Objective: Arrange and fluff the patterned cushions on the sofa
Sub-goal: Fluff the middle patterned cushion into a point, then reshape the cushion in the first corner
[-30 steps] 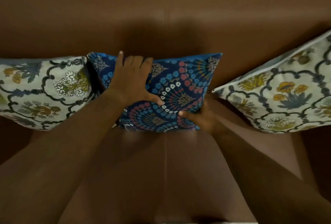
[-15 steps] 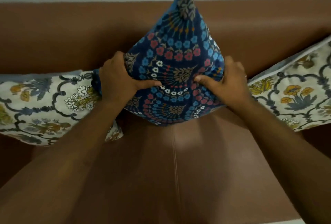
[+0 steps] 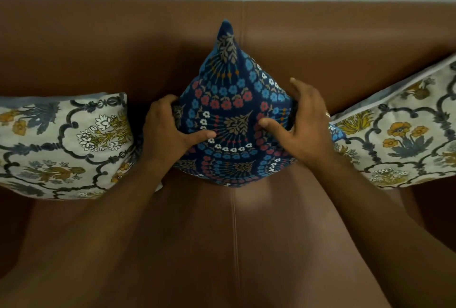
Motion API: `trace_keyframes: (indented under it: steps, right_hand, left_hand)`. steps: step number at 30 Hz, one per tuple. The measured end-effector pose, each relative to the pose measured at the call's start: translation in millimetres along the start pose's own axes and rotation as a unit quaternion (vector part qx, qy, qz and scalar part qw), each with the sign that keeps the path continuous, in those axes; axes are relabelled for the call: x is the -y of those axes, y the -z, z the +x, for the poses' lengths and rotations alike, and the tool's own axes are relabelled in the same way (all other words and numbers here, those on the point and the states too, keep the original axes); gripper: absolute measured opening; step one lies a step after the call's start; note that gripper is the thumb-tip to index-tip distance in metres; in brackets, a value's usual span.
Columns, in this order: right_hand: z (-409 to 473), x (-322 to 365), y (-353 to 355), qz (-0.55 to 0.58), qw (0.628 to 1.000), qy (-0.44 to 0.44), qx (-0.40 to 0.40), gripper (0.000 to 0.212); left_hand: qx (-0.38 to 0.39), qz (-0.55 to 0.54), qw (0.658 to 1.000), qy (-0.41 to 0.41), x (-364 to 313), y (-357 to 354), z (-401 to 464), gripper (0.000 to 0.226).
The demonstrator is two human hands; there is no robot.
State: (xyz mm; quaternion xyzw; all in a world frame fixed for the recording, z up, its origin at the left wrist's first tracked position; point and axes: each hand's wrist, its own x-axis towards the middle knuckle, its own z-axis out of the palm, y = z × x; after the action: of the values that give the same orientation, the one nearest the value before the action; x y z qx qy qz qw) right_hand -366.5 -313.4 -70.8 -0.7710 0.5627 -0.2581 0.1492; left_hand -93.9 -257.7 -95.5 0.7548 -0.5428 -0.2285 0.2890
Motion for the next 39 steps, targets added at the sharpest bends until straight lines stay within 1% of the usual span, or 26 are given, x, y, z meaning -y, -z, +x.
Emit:
trace_keyframes:
  steps: [1,3,6,8,10,12,14,16,18,20,22,24,25,26,27,29,31,32,34,36,38,39]
  right_hand:
    - [-1,5,-1,0.005,1.0,0.011,-0.005,0.098]
    - [-5,3,-7,-0.007,1.0,0.006,0.021,0.091]
    - [-14,-26,-6,-0.003,0.997,-0.057,0.044,0.085]
    - [-16,-36,4,0.008,0.995,-0.078,0.057,0.085]
    - [-13,-34,12,0.019,0.997,-0.064,0.048,0.085]
    - [-10,-24,14,0.022,0.999,-0.024,0.03,0.084]
    - [-10,-27,5,-0.001,0.998,0.007,0.055,0.081]
    - [-17,-42,-2,-0.032,0.995,-0.031,0.091,0.084]
    - [-23,-58,-2,-0.042,0.99,-0.097,0.098,0.088]
    - [-28,-57,7,-0.042,0.988,-0.133,0.068,0.083]
    - [-32,-37,17,-0.01,0.991,-0.13,-0.013,0.073]
    - [-38,6,22,0.035,0.993,-0.061,-0.095,0.06]
    - [-42,32,17,0.054,0.991,-0.019,-0.121,0.054]
    - [-45,61,9,0.073,0.989,0.015,-0.128,0.052]
    - [-48,88,1,0.093,0.988,0.041,-0.115,0.051]
    - [-55,145,-26,0.134,0.987,0.078,-0.051,0.05]
    - [-66,189,-55,0.157,0.984,0.079,0.03,0.052]
    - [-71,201,-71,0.16,0.983,0.067,0.067,0.054]
    - [-80,223,-102,0.149,0.98,0.013,0.134,0.06]
    - [-87,232,-136,0.144,0.969,-0.076,0.186,0.072]
    - [-93,231,-166,0.178,0.941,-0.166,0.233,0.089]
    - [-94,231,-181,0.203,0.924,-0.204,0.252,0.098]
  left_hand:
    - [-0.003,-0.003,1.0,-0.012,-7,-2,1,0.128]
    - [0.005,0.014,0.999,-0.041,-23,-9,3,0.129]
    - [0.05,0.061,0.994,-0.074,-44,-16,6,0.131]
    - [0.059,0.077,0.992,-0.076,-48,-17,8,0.131]
    - [0.047,0.073,0.994,-0.065,-49,-14,7,0.132]
    - [0.011,0.071,0.995,-0.072,-46,-13,1,0.128]
    - [-0.008,0.092,0.991,-0.092,-39,-15,-9,0.126]
    - [0.033,0.112,0.989,-0.091,-30,-18,-22,0.124]
    - [0.067,0.125,0.988,-0.057,-16,-14,-33,0.125]
    - [0.055,0.131,0.99,-0.016,-4,2,-45,0.126]
    - [0.037,0.13,0.991,0.018,3,27,-57,0.128]
    - [0.027,0.139,0.989,0.038,8,57,-69,0.13]
    - [0.025,0.151,0.987,0.042,13,72,-72,0.131]
    - [0.024,0.166,0.985,0.042,18,87,-74,0.131]
    - [0.022,0.184,0.982,0.038,25,99,-72,0.13]
    - [0.009,0.222,0.975,0.026,39,128,-65,0.126]
    - [-0.004,0.243,0.97,0.008,56,156,-53,0.122]
    - [-0.006,0.254,0.967,-0.01,64,166,-46,0.121]
    - [0.01,0.288,0.957,-0.04,91,190,-31,0.122]
    - [0.058,0.328,0.942,-0.045,123,212,-14,0.13]
    - [0.126,0.365,0.921,-0.046,152,230,-1,0.136]
    - [0.146,0.378,0.913,-0.056,167,238,5,0.135]
